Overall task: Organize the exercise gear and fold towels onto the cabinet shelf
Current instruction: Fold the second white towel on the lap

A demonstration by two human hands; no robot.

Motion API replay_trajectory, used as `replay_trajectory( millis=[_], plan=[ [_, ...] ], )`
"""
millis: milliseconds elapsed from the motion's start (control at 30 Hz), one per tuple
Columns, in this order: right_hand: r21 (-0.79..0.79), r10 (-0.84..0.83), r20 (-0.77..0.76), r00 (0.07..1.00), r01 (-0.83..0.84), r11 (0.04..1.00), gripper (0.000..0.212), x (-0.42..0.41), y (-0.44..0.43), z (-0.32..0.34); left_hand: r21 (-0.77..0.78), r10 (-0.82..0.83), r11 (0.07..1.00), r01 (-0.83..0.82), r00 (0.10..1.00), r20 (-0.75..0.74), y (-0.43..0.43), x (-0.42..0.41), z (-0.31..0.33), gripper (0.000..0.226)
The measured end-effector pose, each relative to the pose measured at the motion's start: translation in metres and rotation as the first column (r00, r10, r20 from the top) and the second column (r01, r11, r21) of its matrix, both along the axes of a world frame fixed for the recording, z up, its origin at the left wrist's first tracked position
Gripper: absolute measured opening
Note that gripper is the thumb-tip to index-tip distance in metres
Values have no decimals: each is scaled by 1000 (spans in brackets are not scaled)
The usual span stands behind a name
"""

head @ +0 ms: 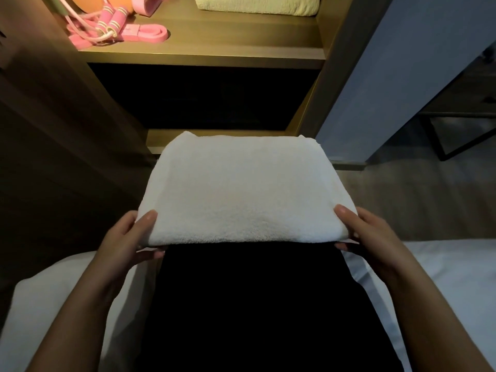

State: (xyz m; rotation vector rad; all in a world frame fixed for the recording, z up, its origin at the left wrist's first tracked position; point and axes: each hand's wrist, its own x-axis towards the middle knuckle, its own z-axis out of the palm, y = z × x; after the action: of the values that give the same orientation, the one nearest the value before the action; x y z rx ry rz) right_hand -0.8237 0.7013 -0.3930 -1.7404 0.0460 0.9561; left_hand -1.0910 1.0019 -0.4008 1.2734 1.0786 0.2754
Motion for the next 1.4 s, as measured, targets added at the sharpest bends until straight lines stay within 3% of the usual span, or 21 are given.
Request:
replay_trajectory(
  millis=[67, 167, 300, 400, 500, 567, 633, 700, 800, 967, 1067, 1167, 1233, 1400],
  plan=[
    [92, 59, -129, 990, -47, 995, 50, 2, -7, 1, -100, -18, 995, 26, 997, 80, 1, -6, -2, 37],
    [106, 185, -135, 973, -171, 980, 49, 9, -12, 2, -154, -42, 986, 62, 991, 131, 3, -6, -5, 52],
    [96, 79, -93, 993, -70, 993, 26, 18, -16, 0, -113, 38, 993, -26, 994, 102, 9, -2, -5, 34],
    [90, 78, -131, 988, -67, 994, 28, 16, -22, -4, -130, -63, 989, 72, 996, 69, 9, -11, -4, 31],
    [81, 135, -87, 987, -129, 988, 22, 12, -22, 1, 159, -167, 971, 180, 982, -92, 11, -15, 4, 30],
    [12, 162, 98, 982, -164, 986, 20, 11, -18, 4, 444, -146, 878, 179, 983, -108, 12, -11, 11, 19],
    [-63, 114, 309, 944, -99, 993, 21, 11, -14, 5, 571, -138, 806, 155, 988, -73, 13, -7, 12, 15],
    [-44, 64, 392, 918, -51, 998, 17, 12, -13, 4, 402, -153, 902, 158, 987, -45, 17, -3, 14, 16],
    [71, 98, 257, 961, -120, 990, 12, 10, -13, 5, 82, -235, 968, 238, 971, -48, 26, 5, 20, 33],
    [128, 185, 138, 973, -203, 971, 28, 22, -8, 6, 40, -278, 959, 281, 959, -58, 35, 27, 31, 31],
    [181, 119, 139, 983, -143, 973, 34, 27, -4, 4, -58, -357, 933, 354, 934, -30, 39, 29, 37, 31],
    [232, 204, 51, 978, -211, 950, 39, 29, -4, 1, -192, -414, 893, 407, 910, 5, 51, 18, 31, 29],
    [195, 266, -9, 964, -259, 946, 43, 30, -6, 0, -247, -372, 898, 365, 928, 19, 52, 14, 29, 28],
    [96, 148, 10, 989, -149, 984, 39, 30, -9, -5, -211, -249, 950, 230, 966, -73, 35, 6, 10, 34]
  ],
)
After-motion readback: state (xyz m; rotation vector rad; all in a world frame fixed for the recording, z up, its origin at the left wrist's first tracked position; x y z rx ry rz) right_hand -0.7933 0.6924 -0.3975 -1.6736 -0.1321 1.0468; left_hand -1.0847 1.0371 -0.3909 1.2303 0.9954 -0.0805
